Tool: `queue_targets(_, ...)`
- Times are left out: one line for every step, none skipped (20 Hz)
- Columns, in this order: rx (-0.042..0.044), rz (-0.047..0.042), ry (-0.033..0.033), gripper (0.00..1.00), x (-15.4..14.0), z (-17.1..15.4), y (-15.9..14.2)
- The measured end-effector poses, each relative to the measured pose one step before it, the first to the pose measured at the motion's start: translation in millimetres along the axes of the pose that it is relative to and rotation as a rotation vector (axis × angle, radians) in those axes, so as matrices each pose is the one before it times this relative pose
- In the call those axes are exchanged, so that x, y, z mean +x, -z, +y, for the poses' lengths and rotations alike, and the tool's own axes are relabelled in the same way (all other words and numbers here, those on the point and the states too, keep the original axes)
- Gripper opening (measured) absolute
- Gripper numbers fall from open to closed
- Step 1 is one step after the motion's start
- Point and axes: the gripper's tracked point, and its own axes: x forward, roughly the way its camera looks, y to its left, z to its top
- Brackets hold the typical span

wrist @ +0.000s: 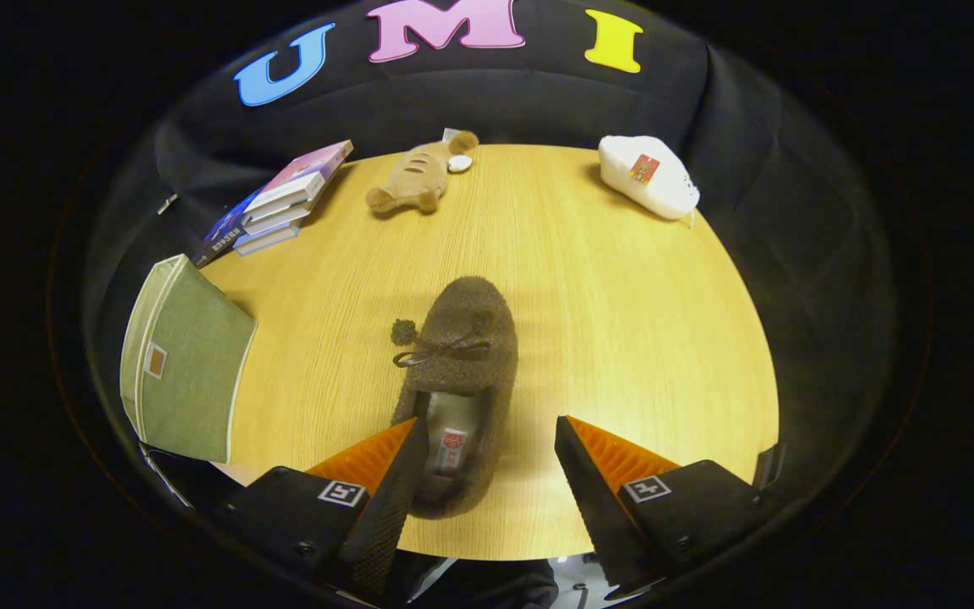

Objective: Open the storage box then place both shoes into the box .Put the left shoe in first, then the right shoe, with the right side of both shoes facing outward in a uniform manner.

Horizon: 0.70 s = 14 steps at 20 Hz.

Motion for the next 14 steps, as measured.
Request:
queue_targets(0.01232, 0.0188, 0.00125, 0.93, 12.19, -0.72, 1.54)
queue_targets(0.01696, 0.01426, 0.01337, 0.91, 12.37, -3.16, 0.61)
queue_targets(0.01494, 0.00962, 0.01608, 0.87, 8.29, -4.37, -0.43)
queue_targets(0.01506, 0.00673, 0.02152, 0.63, 7.52, -6.9, -0.49)
queue_targets(0.0343, 0.00966, -0.01979, 0.38, 4.72, 2.28, 0.08)
queue_targets(0.02306, 0.00912, 0.00818, 0.14, 1.04, -0.93, 1.01)
queue_targets(0.02571, 0.003, -0.00616, 0.09, 2.51, 3.48, -2.42)
queue_targets(0.02812, -0.00505, -0.02081, 0.06, -0.91, 1.32, -2.21)
queue_targets(0.03211, -0.00748, -0.00979, 0.05, -6.09, 3.38, -1.28)
queue_targets(0.03143, -0.01269, -0.01165, 0.05, -7.75, 3.52, -4.33)
queue_targets(0.02095, -0.01313, -0.01108, 0.06, -9.32, 4.06, -3.12)
queue_targets(0.01972, -0.016, -0.0186, 0.05, -10.99, 6.01, -4.87)
queue_targets(0.01853, -0.01359, -0.02461, 0.05, -12.74, 10.26, -5.34)
queue_targets(0.01173, -0.01421, -0.02302, 0.05, -12.25, 11.16, -5.14)
